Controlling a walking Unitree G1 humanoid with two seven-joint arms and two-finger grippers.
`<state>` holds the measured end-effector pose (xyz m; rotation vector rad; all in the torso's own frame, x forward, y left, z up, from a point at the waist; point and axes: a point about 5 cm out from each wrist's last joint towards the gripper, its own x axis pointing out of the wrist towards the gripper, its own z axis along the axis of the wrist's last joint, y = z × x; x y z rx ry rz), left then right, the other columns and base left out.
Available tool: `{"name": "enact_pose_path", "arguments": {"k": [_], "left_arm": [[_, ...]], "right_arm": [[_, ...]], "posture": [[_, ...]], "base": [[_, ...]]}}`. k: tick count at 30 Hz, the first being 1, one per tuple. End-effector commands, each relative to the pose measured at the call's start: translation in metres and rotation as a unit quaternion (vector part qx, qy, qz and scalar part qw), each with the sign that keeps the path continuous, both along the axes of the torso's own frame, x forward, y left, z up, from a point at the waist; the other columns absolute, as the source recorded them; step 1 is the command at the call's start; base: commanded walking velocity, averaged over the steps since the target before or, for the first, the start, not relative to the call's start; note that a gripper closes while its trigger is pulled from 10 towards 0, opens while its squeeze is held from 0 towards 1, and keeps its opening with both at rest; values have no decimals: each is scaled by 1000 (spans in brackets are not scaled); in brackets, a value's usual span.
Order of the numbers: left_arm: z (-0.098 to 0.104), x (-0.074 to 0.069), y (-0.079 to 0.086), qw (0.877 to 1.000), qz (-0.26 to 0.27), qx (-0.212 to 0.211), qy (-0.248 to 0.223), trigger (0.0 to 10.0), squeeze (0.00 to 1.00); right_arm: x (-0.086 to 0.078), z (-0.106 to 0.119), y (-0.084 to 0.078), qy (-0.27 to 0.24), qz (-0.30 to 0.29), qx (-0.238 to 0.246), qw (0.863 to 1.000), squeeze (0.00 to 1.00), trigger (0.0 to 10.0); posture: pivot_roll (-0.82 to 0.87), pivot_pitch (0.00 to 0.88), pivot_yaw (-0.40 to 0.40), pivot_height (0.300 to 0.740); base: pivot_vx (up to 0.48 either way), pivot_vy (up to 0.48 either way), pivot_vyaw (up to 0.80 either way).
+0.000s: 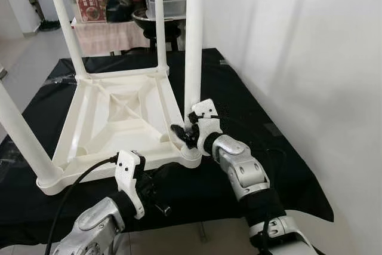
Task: Building children table
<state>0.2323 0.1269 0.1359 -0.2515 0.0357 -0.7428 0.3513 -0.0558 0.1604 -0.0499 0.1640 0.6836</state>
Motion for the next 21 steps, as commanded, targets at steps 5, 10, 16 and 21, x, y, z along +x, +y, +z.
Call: {"name": "enact_pose_path", "arguments": {"k": [5, 10, 16, 21], "left_arm": [[-1, 2, -1, 1000, 0, 2, -1, 10000, 0], [0, 0, -2, 1000, 2, 3, -1, 10000, 0], [-1, -2, -3, 1000, 3, 5, 1, 10000, 0], [-1, -4, -2, 1000, 3, 5, 2, 10000, 0]], "right_arm": [[7, 25, 0, -50, 217, -14, 975, 0, 10000], [9, 21, -3, -19, 312, -51, 949, 0, 10000], [13, 25, -8, 6, 351, -57, 935, 0, 10000], [18, 26, -12, 18, 348, -56, 936, 0, 3804]], "posture": [[14, 0, -36, 740], [42, 0, -47, 740], [52, 0, -50, 740], [53, 0, -47, 740]], "base": [[0, 0, 0], [0, 0, 0], [0, 0, 0], [0, 0, 0]]}}
